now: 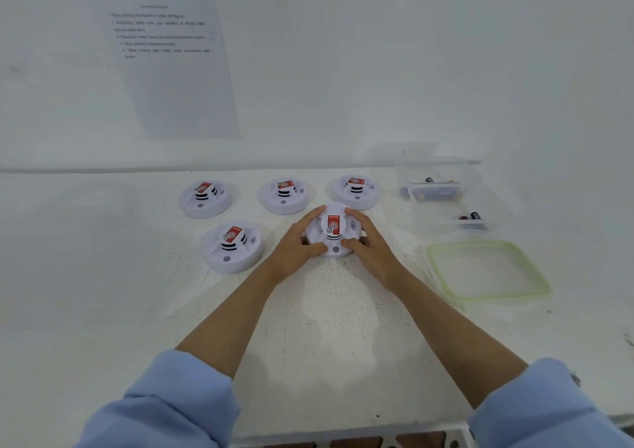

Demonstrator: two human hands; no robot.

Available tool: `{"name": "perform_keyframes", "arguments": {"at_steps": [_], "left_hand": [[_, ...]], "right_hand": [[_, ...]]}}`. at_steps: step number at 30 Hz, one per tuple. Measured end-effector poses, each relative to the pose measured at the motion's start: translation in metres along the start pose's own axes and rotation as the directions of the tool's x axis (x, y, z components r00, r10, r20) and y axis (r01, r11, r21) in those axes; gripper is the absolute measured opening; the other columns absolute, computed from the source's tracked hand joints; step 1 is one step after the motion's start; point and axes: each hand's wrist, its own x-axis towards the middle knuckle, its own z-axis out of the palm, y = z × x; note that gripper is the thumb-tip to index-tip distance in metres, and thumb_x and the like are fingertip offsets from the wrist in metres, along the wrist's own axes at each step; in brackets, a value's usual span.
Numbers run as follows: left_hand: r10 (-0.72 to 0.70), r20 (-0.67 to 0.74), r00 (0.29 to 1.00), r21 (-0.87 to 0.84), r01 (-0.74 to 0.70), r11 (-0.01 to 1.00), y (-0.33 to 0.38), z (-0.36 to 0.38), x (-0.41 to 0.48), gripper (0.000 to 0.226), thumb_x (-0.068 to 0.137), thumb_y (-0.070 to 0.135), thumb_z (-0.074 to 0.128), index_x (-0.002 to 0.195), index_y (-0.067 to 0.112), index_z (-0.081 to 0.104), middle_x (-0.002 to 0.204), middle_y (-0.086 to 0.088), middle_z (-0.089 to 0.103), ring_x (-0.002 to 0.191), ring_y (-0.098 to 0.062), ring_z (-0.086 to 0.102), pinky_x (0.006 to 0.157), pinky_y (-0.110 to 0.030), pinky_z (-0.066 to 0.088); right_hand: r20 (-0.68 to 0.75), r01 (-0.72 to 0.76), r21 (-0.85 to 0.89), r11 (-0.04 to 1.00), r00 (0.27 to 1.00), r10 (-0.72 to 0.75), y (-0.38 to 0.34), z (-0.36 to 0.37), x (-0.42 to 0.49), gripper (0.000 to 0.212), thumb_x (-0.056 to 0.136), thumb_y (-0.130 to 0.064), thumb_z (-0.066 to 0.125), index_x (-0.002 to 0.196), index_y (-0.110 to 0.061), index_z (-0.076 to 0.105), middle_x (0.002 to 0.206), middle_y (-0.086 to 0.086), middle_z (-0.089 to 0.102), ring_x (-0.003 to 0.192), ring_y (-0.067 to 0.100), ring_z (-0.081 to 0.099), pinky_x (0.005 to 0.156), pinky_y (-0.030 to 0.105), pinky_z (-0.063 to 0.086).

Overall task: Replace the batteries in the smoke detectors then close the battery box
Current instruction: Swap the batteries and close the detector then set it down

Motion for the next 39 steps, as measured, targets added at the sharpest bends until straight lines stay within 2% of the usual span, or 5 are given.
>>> {"name": "perform_keyframes", "arguments": {"at_steps": [4, 9, 15, 20, 39], "left_hand": [[-0.011, -0.009, 1.000, -0.054, 0.011, 0.998, -0.0003, 0.0000, -0.0003, 0.063, 0.085, -0.008, 0.057, 0.137, 0.020, 0.036, 0.127, 0.007, 0.046, 0.105, -0.003, 0.054, 0.074, -0.015, 0.053], [-0.016, -0.011, 1.000, -0.087, 0.015, 0.996, -0.0012, -0.0005, 0.0001, 0.061, 0.084, -0.010, 0.057, 0.134, 0.020, 0.039, 0.124, 0.006, 0.048, 0.103, -0.006, 0.056, 0.076, -0.019, 0.055], [-0.010, -0.015, 1.000, -0.084, 0.008, 0.996, -0.0033, -0.0013, 0.0002, 0.062, 0.083, -0.008, 0.058, 0.135, 0.020, 0.038, 0.129, 0.001, 0.047, 0.107, -0.013, 0.055, 0.083, -0.025, 0.055], [0.003, -0.022, 1.000, -0.072, -0.005, 0.997, -0.0029, -0.0008, 0.0001, 0.061, 0.083, -0.007, 0.058, 0.133, 0.023, 0.039, 0.128, 0.004, 0.046, 0.107, -0.012, 0.054, 0.080, -0.021, 0.055], [-0.011, -0.028, 1.000, -0.067, 0.009, 0.998, -0.0032, 0.0000, -0.0005, 0.061, 0.083, -0.009, 0.058, 0.131, 0.024, 0.040, 0.123, 0.008, 0.048, 0.102, -0.005, 0.055, 0.077, -0.020, 0.055]], "right_hand": [[-0.003, 0.002, -0.012, 1.000, 1.000, -0.002, -0.0017, 0.0002, -0.0015, 0.049, 0.092, -0.005, 0.049, 0.135, -0.024, 0.036, 0.142, 0.003, 0.040, 0.125, 0.020, 0.045, 0.092, 0.022, 0.049], [-0.003, -0.009, 0.005, 1.000, 1.000, 0.009, -0.0026, 0.0005, -0.0020, 0.050, 0.091, -0.004, 0.050, 0.135, -0.024, 0.037, 0.141, 0.003, 0.041, 0.124, 0.021, 0.047, 0.096, 0.028, 0.047], [-0.007, 0.000, 0.014, 1.000, 1.000, 0.000, -0.0021, 0.0009, -0.0018, 0.049, 0.091, -0.004, 0.050, 0.135, -0.023, 0.037, 0.141, 0.003, 0.040, 0.123, 0.019, 0.047, 0.086, 0.015, 0.050], [-0.008, 0.003, -0.006, 1.000, 1.000, -0.003, 0.0005, 0.0010, -0.0009, 0.047, 0.092, -0.006, 0.050, 0.130, -0.030, 0.038, 0.143, 0.004, 0.039, 0.127, 0.021, 0.044, 0.097, 0.028, 0.046], [-0.010, 0.002, -0.043, 0.999, 1.000, -0.003, -0.0009, 0.0021, -0.0018, 0.049, 0.092, -0.005, 0.049, 0.135, -0.025, 0.036, 0.141, 0.002, 0.040, 0.125, 0.018, 0.045, 0.099, 0.028, 0.044]]}}
